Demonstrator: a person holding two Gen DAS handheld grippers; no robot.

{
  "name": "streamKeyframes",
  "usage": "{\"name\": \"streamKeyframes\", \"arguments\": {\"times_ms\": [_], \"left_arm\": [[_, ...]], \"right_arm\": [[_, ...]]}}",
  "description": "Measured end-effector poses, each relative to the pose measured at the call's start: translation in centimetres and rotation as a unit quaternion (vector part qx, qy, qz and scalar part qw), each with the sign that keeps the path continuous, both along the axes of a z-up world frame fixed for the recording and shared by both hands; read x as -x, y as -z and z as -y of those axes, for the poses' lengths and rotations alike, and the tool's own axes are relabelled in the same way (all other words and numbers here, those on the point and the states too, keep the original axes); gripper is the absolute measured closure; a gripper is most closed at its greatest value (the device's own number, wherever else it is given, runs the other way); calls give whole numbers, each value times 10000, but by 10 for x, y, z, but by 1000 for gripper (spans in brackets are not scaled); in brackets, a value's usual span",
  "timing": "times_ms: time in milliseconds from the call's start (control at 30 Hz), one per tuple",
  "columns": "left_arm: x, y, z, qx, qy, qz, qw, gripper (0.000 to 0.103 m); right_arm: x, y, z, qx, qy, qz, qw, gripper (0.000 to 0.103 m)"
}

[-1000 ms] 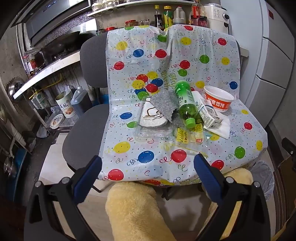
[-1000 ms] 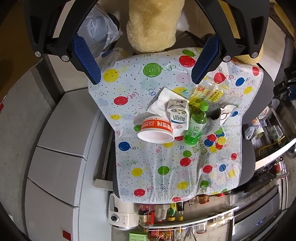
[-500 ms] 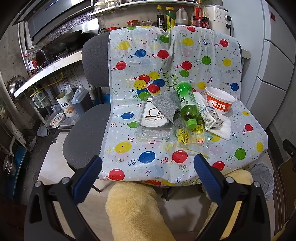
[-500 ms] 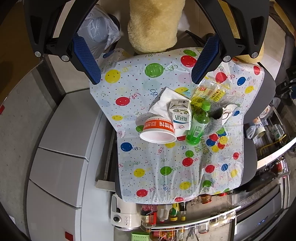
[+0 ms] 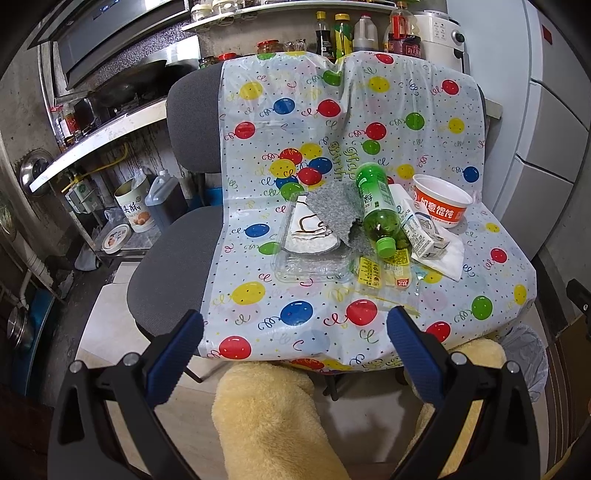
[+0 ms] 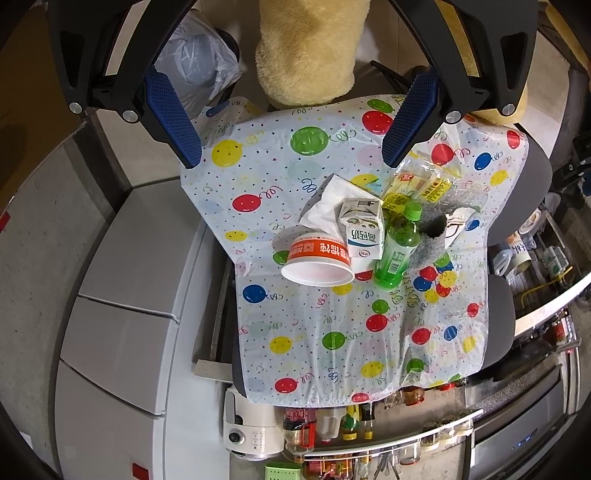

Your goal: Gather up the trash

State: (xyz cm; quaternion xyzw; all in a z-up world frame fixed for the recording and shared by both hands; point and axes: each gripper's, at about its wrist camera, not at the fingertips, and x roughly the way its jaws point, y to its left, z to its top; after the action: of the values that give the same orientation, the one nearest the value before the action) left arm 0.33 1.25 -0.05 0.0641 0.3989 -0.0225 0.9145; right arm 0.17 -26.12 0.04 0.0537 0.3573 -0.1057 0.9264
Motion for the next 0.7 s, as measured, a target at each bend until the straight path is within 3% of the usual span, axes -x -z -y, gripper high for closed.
{"name": "streamKeyframes", "arguments": {"times_ms": [700], "left_arm": [[0,-2,-3,0,-15,22,10000,7]], "right_arm": [[0,-2,2,25,59,-2,10000,6]]}}
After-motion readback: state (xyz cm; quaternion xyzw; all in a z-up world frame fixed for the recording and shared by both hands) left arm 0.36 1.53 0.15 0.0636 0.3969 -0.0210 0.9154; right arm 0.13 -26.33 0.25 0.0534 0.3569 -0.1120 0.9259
